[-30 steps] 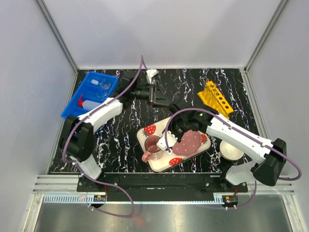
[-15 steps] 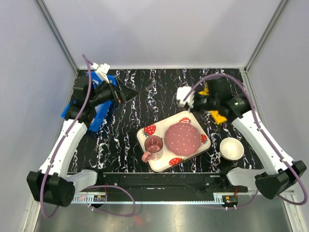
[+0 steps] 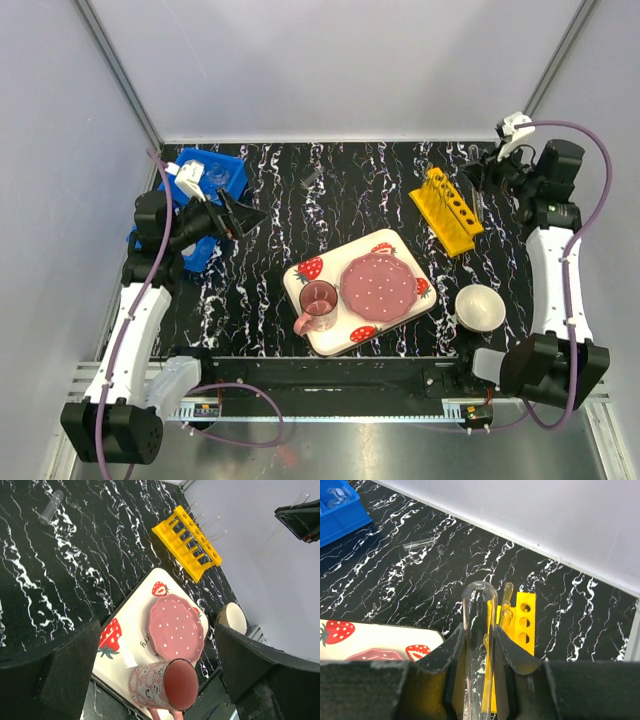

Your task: Organize the chemistry lab equipment

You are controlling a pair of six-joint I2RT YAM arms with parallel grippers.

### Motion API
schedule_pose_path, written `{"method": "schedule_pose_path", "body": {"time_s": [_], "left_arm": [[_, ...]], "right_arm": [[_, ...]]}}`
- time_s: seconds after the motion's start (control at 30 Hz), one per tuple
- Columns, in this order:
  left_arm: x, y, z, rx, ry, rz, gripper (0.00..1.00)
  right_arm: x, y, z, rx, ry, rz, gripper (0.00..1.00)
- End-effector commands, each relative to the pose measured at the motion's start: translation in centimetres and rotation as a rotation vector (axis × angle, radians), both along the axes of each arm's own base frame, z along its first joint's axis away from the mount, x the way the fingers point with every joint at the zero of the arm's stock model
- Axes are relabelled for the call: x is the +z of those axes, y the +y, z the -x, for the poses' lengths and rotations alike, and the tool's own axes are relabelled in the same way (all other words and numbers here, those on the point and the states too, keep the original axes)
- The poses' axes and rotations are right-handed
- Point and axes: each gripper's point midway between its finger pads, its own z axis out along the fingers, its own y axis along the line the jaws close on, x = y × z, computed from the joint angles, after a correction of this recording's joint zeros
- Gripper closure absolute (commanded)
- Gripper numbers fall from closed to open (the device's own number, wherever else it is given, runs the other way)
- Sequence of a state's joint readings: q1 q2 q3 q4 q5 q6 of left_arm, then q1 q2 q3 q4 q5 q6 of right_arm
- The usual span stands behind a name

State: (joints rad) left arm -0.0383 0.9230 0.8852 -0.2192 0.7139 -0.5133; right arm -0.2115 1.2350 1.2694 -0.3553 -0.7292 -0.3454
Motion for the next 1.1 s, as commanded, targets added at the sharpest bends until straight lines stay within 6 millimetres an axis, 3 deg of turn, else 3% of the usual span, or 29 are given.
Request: {"method": "schedule_pose_path", "body": {"time_s": [0.0,0.17,0.4,0.67,0.73,1.07], "left_arm": [[0.4,0.1,1.2,-0.013,-0.035,0.019,0.01],[1.0,0.6,1.9,0.02,-0.082,0.009,0.01],[1.0,0.9,2.1,0.057,-0.09,0.028,0.01],[1.5,1.1,2.0,0.077,-0.087,0.034,0.01],[1.7,1.1,1.8,0.079,-0.088,0.036,0.01],[1.4,1.0,1.2,0.081,-0.062,0.047,0.01]], "right_arm": [[1.4,-0.4,-1.2,-0.005,-0.117,-0.135,0.81],[0.4,-1.6,-2.4,-0.029,-0.185,-0.212,0.8],[-0.7,-1.1,-3.9,0.031,-0.183,-0.279,0.8],[-3.4,-0.9,-4.0,0.052,-0.246,-0.296,0.8],[-3.0,-1.0,-4.1,0.048,-0.303,-0.286,0.8],[-5.2,-2.2,-4.9,-0.01,-0.401,-0.256,0.8]]}}
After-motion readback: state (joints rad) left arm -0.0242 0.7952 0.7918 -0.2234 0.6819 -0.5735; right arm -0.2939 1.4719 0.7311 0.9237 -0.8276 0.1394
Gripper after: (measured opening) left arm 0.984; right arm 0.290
